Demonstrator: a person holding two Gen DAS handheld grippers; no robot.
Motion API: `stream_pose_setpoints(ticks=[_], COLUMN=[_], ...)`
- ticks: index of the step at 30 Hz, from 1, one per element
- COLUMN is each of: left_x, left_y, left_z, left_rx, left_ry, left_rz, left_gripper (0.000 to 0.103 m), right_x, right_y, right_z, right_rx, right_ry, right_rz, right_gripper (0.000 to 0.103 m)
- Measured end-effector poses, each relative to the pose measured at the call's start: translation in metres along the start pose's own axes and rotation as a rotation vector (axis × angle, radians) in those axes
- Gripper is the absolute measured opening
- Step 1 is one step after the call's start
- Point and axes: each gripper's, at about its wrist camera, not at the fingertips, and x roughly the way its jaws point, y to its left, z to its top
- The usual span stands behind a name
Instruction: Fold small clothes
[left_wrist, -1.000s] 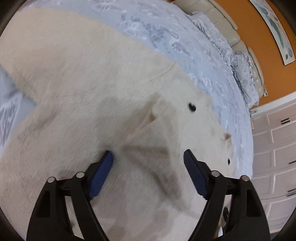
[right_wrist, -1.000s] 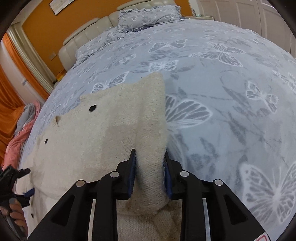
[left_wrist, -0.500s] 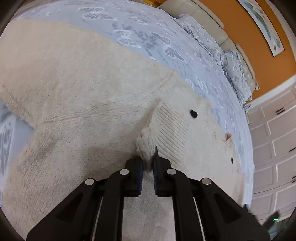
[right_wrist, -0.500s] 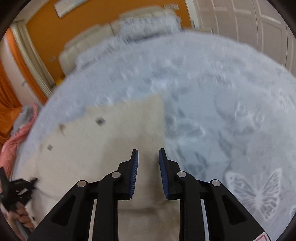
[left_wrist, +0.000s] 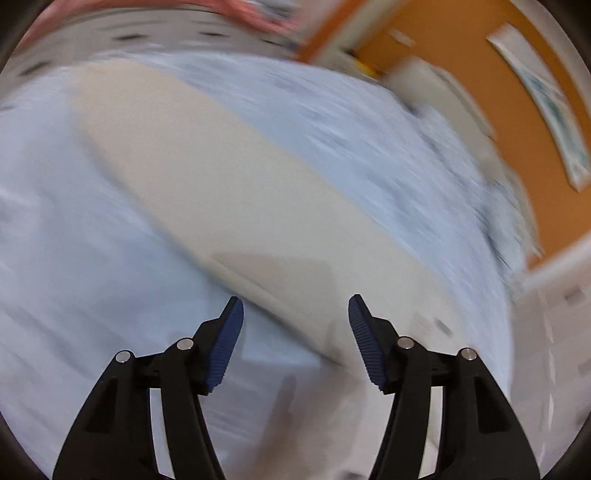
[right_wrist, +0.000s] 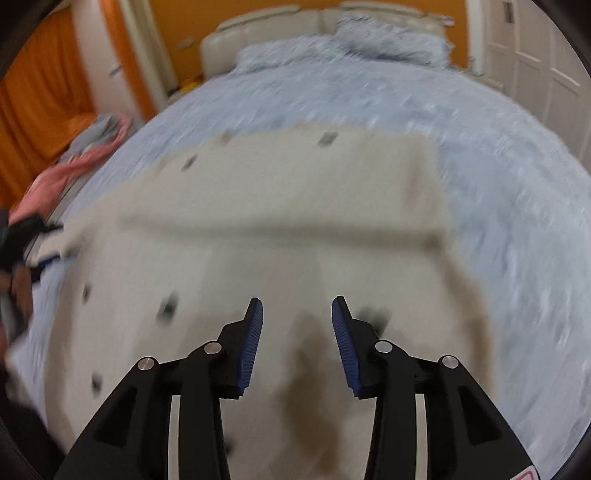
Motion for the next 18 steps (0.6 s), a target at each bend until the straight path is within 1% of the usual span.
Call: stream_pose_setpoints(ticks=[2, 3, 4, 5, 6, 7, 9, 10, 11, 12, 13, 14, 15, 16, 17, 18], left_x=[-0.011, -0.014, -0.016, -0.017, -0.016, -0.013, -0.004, -0.002, 0.002, 0.007, 0.013, 0.02, 0.024, 0.02, 0.011, 0.005], left_y=[0.06, 0.083, 0.104, 0.118, 0.133, 0.15, 0.167, 0.168, 0.163, 0.155, 0.144, 0.132, 0.118, 0.106, 0.089, 0.076], left_z=[0.045, 0.064, 0.081, 0.093, 0.107, 0.12, 0.135, 0.142, 0.147, 0.153, 0.155, 0.16, 0.161, 0.163, 0.164, 0.162], left_rx=[-0.111, -0.152, -0.194, -0.22, -0.253, -0.299, -0.353, -0.348, -0.324, -0.275, -0.226, -0.18, -0.161, -0.154, -0.138, -0.117], left_ry=[-0.055, -0.076, -0.095, -0.103, -0.108, -0.105, -0.094, -0.105, -0.1, -0.084, -0.068, -0.03, -0.013, -0.028, -0.057, -0.072], left_rz=[0.091, 0.137, 0.172, 0.192, 0.223, 0.238, 0.211, 0.223, 0.238, 0.255, 0.252, 0.222, 0.211, 0.199, 0.155, 0.126], left_gripper=[0.057, 0.057, 0.057, 0.057, 0.057, 0.057, 0.057, 0.057, 0.057, 0.048, 0.036, 0.01, 0.01, 0.01, 0.01, 0.009], right_x=[0.004, 0.008, 0.007, 0.006, 0.007, 0.008, 0.012, 0.014, 0.015, 0.015, 0.015, 0.015, 0.015, 0.015, 0.015, 0.015], right_y=[0.009, 0.011, 0.015, 0.018, 0.021, 0.023, 0.028, 0.031, 0.034, 0.032, 0.032, 0.031, 0.03, 0.028, 0.028, 0.027], right_z=[-0.024, -0.032, -0.037, -0.041, -0.042, -0.041, -0.042, -0.043, -0.043, -0.042, -0.044, -0.045, -0.045, -0.047, -0.048, -0.048], right_rx=[-0.001, 0.007, 0.009, 0.003, -0.007, -0.014, -0.031, -0.043, -0.053, -0.055, -0.051, -0.047, -0.043, -0.038, -0.034, -0.027], right_ry=[0.038, 0.059, 0.043, 0.017, 0.015, 0.012, -0.001, -0.01, -0.019, -0.024, -0.026, -0.028, -0.029, -0.031, -0.033, -0.036], right_rz=[0.003, -0.004, -0.02, -0.035, -0.048, -0.054, -0.067, -0.076, -0.086, -0.09, -0.088, -0.085, -0.079, -0.073, -0.067, -0.059], right_gripper=[0.039, 0.043, 0.043, 0.045, 0.049, 0.051, 0.06, 0.061, 0.062, 0.062, 0.062, 0.062, 0.063, 0.063, 0.063, 0.064])
